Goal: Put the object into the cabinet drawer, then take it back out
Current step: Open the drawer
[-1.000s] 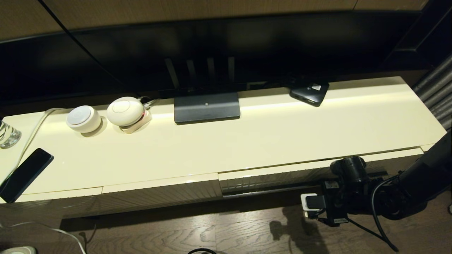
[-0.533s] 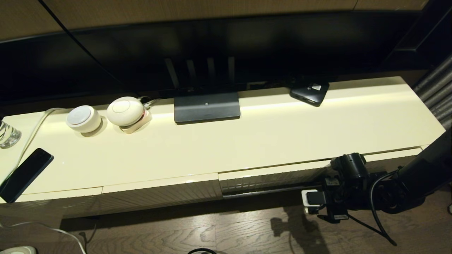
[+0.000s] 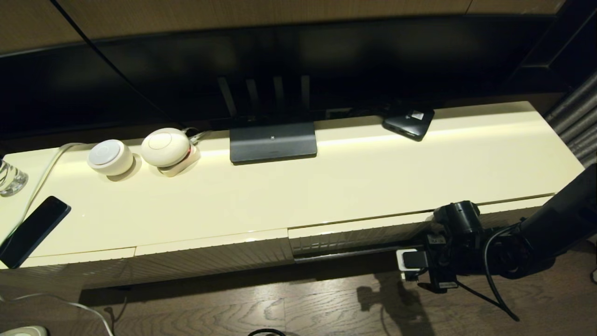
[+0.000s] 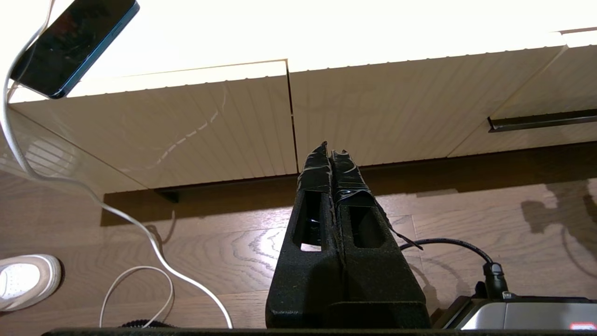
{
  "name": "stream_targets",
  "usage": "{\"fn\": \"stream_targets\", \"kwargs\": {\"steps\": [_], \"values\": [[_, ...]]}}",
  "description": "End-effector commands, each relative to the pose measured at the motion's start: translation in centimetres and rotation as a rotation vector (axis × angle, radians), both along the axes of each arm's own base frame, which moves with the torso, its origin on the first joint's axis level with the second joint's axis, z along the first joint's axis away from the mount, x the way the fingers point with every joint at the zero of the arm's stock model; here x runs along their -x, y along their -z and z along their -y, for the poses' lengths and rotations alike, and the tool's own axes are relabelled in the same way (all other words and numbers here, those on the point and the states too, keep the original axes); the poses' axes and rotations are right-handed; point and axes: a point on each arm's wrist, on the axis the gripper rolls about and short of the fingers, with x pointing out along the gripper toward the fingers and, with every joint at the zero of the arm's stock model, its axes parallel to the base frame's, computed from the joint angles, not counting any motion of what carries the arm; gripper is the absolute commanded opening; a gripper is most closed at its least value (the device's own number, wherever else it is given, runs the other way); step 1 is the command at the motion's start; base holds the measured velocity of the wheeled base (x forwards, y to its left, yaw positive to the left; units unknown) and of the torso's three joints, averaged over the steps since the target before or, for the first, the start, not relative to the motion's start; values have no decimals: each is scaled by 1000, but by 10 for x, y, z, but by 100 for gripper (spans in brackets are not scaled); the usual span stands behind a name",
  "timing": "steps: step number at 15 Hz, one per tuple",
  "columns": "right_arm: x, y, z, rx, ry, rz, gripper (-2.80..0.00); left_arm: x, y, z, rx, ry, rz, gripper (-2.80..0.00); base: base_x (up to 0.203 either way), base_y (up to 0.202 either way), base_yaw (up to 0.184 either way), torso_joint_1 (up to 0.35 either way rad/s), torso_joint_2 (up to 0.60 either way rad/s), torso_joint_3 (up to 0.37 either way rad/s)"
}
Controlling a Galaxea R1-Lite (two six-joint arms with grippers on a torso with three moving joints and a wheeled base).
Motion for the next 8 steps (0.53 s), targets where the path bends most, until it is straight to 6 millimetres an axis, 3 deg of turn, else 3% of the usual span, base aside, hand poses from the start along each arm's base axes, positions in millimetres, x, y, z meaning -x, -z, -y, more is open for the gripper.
{"fn": "stream_targets", "kwargs": {"steps": [1,8], "values": [[0,3,0,9,-10,-11,0,0,1,0,1,-1,-4,-280,0,0,0,0,0,0],[20,0,3,28,-31,-107,0,0,1,0,1,-1,-4,-280,0,0,0,0,0,0]]}}
